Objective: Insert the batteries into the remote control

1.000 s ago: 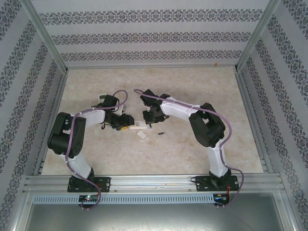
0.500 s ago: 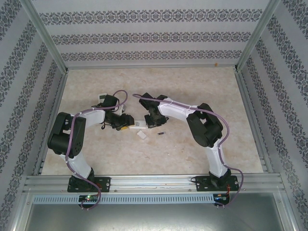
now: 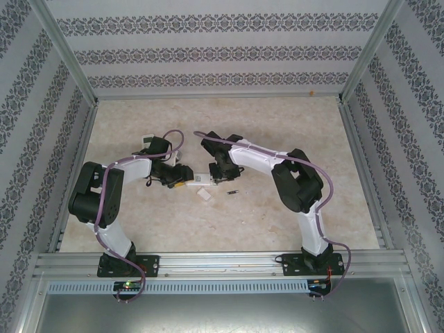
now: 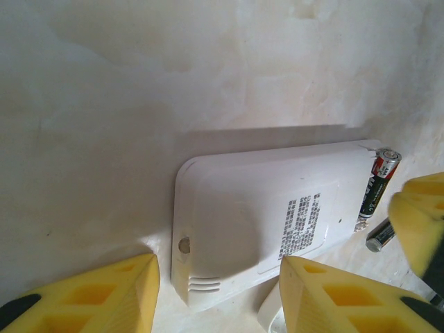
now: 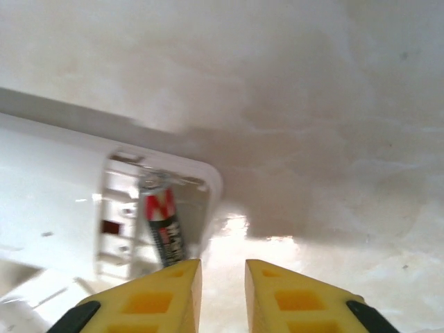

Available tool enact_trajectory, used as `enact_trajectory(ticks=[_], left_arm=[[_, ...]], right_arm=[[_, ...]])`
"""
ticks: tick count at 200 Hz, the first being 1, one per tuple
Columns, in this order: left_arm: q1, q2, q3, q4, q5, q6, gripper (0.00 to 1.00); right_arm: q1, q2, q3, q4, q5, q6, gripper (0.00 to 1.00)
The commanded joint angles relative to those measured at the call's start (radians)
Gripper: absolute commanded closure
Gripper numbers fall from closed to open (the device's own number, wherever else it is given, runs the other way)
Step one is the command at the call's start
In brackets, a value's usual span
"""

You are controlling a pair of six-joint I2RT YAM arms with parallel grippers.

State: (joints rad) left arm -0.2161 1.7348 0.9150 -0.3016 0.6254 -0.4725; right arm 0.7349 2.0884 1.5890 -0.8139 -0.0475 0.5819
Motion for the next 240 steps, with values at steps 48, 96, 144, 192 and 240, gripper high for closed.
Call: enact_trajectory(ticks=[48, 96, 144, 192, 240], left_arm=[[-0.012, 0.012, 0.016, 0.009, 0.002, 0.001, 0.5], [-0.012, 0.014, 0.018, 0.005, -0.001, 0.006, 0.5], [-0.012, 0.017, 0.019, 0.004, 0.0, 0.007, 0.5], [-0.012, 0.019, 0.02, 0.007, 0.001, 0.005, 0.5], [-0.012, 0.018, 0.018, 0.01, 0.002, 0.001, 0.5]], right_arm=[[-0.008, 0.028, 0.1, 0.002, -0.02, 0.042, 0.67], [-0.012, 0.079, 0.141, -0.026, -0.023, 0.021, 0.72], [-0.011, 0.088, 0.126, -0.025, -0.014, 0.016, 0.76], [-0.009, 0.092, 0.117, -0.051, 0.007, 0.018, 0.79], [-0.008, 0.086, 0.108, -0.074, 0.033, 0.013, 0.82]])
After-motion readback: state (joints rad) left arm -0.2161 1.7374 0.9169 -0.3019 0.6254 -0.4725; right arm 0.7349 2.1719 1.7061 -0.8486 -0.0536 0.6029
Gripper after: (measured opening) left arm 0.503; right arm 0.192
